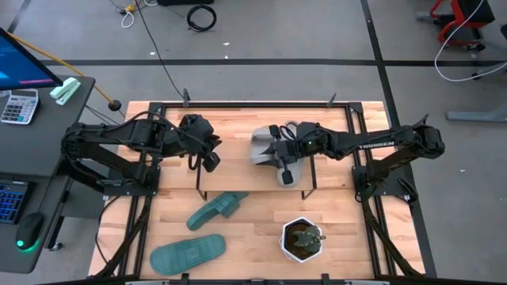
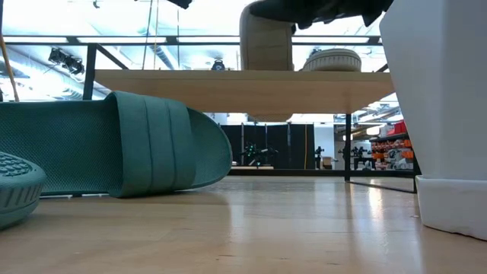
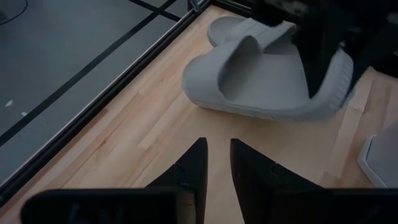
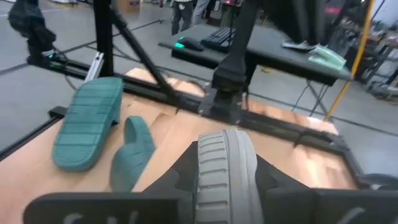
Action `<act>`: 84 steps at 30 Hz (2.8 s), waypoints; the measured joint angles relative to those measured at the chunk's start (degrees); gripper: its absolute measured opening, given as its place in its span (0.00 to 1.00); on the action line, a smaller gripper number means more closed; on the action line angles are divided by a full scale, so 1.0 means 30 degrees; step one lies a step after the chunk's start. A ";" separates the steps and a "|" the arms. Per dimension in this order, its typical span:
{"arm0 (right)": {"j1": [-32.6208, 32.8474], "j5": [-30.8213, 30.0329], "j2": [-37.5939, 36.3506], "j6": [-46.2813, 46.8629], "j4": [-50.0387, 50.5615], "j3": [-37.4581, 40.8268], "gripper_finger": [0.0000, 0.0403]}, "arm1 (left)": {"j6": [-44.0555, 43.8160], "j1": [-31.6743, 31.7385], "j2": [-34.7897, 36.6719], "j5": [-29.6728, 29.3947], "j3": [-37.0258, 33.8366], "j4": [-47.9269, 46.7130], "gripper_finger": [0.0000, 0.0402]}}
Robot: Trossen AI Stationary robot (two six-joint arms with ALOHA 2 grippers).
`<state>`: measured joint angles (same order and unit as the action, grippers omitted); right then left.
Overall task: Pick and place slides into the shelf
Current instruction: Put the gray slide on the shelf
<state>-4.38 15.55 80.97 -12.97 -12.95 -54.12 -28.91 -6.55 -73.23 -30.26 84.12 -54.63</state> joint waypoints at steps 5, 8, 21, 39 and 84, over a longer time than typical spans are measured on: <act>0.0406 -0.0035 0.0006 0.0742 -0.0136 0.0608 0.16 | 0.0015 0.0000 -0.0003 -0.0336 0.0000 -0.0002 0.19; 0.0399 -0.0008 0.0006 0.1206 -0.0270 0.0731 0.16 | 0.0015 0.0000 -0.0001 -0.0474 0.0000 -0.0002 0.18; 0.0391 0.1458 0.0058 0.2625 0.0566 0.0812 0.41 | -0.0146 0.0000 -0.0203 -0.0556 0.0000 0.0057 0.19; 0.0391 0.2543 -0.0007 0.3975 0.1317 0.0692 0.53 | -0.0138 -0.0022 -0.1734 -0.0427 -0.0004 0.1072 0.19; -0.7755 -0.7284 -0.1867 0.6083 2.4788 -0.7682 0.49 | 0.0848 0.0095 -0.5544 0.5456 -0.0823 0.3334 0.17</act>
<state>-27.64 -6.30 75.37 5.27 61.41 -77.16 -26.36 -6.26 -89.86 -13.89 81.65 -44.62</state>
